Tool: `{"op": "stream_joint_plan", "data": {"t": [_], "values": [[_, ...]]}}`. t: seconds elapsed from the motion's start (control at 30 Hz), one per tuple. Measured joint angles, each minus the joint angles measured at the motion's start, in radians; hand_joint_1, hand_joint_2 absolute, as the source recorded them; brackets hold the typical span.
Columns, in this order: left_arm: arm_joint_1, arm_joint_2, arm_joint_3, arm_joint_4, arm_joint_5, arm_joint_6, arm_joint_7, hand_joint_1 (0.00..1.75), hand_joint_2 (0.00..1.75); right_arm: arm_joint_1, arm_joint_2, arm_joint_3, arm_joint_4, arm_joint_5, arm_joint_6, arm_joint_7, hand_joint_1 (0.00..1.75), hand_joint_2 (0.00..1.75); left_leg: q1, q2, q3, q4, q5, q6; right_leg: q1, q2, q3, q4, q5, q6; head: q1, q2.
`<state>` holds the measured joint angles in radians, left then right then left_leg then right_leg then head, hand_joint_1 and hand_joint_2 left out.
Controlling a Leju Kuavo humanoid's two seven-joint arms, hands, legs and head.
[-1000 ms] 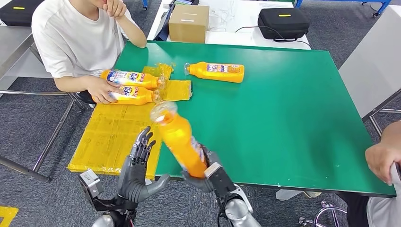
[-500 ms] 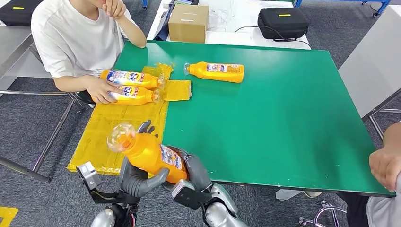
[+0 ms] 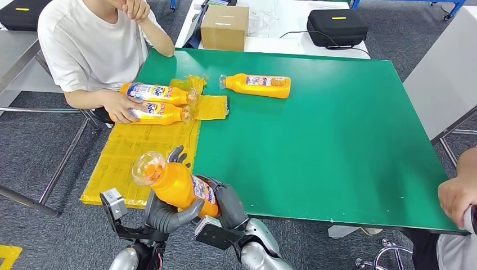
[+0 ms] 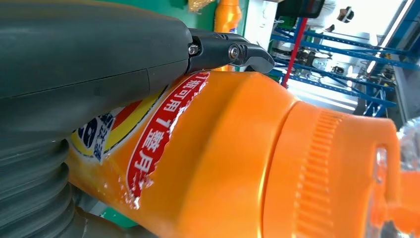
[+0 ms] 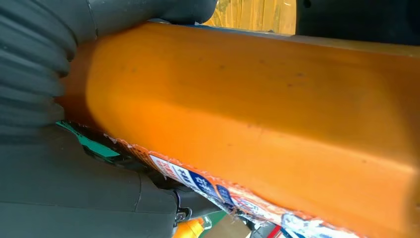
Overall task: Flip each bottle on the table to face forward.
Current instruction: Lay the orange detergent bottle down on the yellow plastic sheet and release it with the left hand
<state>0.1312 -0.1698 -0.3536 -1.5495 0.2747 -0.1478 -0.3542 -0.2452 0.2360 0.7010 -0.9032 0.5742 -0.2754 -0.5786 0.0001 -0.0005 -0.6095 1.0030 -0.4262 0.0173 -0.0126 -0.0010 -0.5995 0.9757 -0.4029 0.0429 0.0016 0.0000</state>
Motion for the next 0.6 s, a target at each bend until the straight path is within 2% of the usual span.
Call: {"op": "stream_joint_plan", "data": {"t": [0.03, 0.13, 0.17, 0.27, 0.3, 0.37, 0.4, 0.43, 0.5, 0.6], "values": [[0.000, 0.000, 0.000, 0.003, 0.000, 0.000, 0.000, 0.08, 1.75, -0.001, 0.000, 0.002, 0.003, 0.000, 0.000, 0.001, 1.75, 1.75, 0.000, 0.000, 0.000, 0.000, 0.000, 0.000, 0.000, 0.000, 0.000, 0.000, 0.000, 0.000, 0.000, 0.000], [-0.001, 0.000, 0.000, 0.009, 0.007, 0.000, 0.002, 1.39, 1.75, -0.004, 0.000, 0.005, 0.011, -0.003, 0.004, 0.002, 1.75, 1.75, 0.000, 0.000, 0.000, 0.000, 0.000, 0.000, 0.000, 0.000, 0.000, 0.000, 0.000, 0.000, 0.000, 0.000], [-0.001, 0.000, 0.000, 0.011, 0.013, -0.003, 0.004, 1.75, 1.75, -0.006, 0.000, 0.005, 0.015, -0.006, 0.010, 0.004, 1.75, 1.75, 0.000, 0.000, 0.000, 0.000, 0.000, 0.000, 0.000, 0.000, 0.000, 0.000, 0.000, 0.000, 0.000, 0.000], [-0.001, 0.003, 0.005, 0.016, 0.026, -0.016, 0.003, 1.75, 1.75, -0.019, 0.002, 0.006, 0.033, -0.020, 0.040, 0.012, 1.70, 1.75, 0.000, 0.000, 0.000, 0.000, 0.000, 0.000, 0.000, 0.000, 0.000, 0.000, 0.000, 0.000, 0.000, 0.000], [-0.001, 0.004, 0.007, 0.017, 0.023, -0.019, 0.001, 1.75, 1.75, -0.023, 0.004, 0.006, 0.040, -0.026, 0.049, 0.016, 1.53, 1.75, 0.000, 0.000, 0.000, 0.000, 0.000, 0.000, 0.000, 0.000, 0.000, 0.000, 0.000, 0.000, 0.000, 0.000], [-0.003, 0.005, 0.011, 0.017, 0.009, -0.019, -0.003, 1.75, 1.75, -0.030, 0.006, 0.006, 0.050, -0.035, 0.062, 0.024, 0.66, 1.75, 0.000, 0.000, 0.000, 0.000, 0.000, 0.000, 0.000, 0.000, 0.000, 0.000, 0.000, 0.000, 0.000, 0.000], [-0.005, 0.005, 0.013, 0.018, 0.003, -0.018, -0.004, 1.75, 1.75, -0.034, 0.008, 0.006, 0.055, -0.039, 0.068, 0.028, 0.27, 1.31, 0.000, 0.000, 0.000, 0.000, 0.000, 0.000, 0.000, 0.000, 0.000, 0.000, 0.000, 0.000, 0.000, 0.000], [-0.007, 0.005, 0.014, 0.019, -0.001, -0.017, -0.004, 1.75, 1.75, -0.036, 0.009, 0.006, 0.058, -0.042, 0.074, 0.033, 0.00, 0.87, 0.000, 0.000, 0.000, 0.000, 0.000, 0.000, 0.000, 0.000, 0.000, 0.000, 0.000, 0.000, 0.000, 0.000], [-0.013, 0.005, 0.017, 0.022, 0.001, -0.019, 0.000, 1.75, 1.75, -0.040, 0.013, 0.006, 0.065, -0.042, 0.076, 0.040, 0.00, 0.00, 0.000, 0.000, 0.000, 0.000, 0.000, 0.000, 0.000, 0.000, 0.000, 0.000, 0.000, 0.000, 0.000, 0.000], [-0.019, 0.004, 0.020, 0.027, 0.020, -0.021, 0.018, 1.75, 1.75, -0.040, 0.020, 0.006, 0.073, -0.029, 0.019, 0.047, 0.00, 0.00, 0.000, 0.000, 0.000, 0.000, 0.000, 0.000, 0.000, 0.000, 0.000, 0.000, 0.000, 0.000, 0.000, 0.000]]}}
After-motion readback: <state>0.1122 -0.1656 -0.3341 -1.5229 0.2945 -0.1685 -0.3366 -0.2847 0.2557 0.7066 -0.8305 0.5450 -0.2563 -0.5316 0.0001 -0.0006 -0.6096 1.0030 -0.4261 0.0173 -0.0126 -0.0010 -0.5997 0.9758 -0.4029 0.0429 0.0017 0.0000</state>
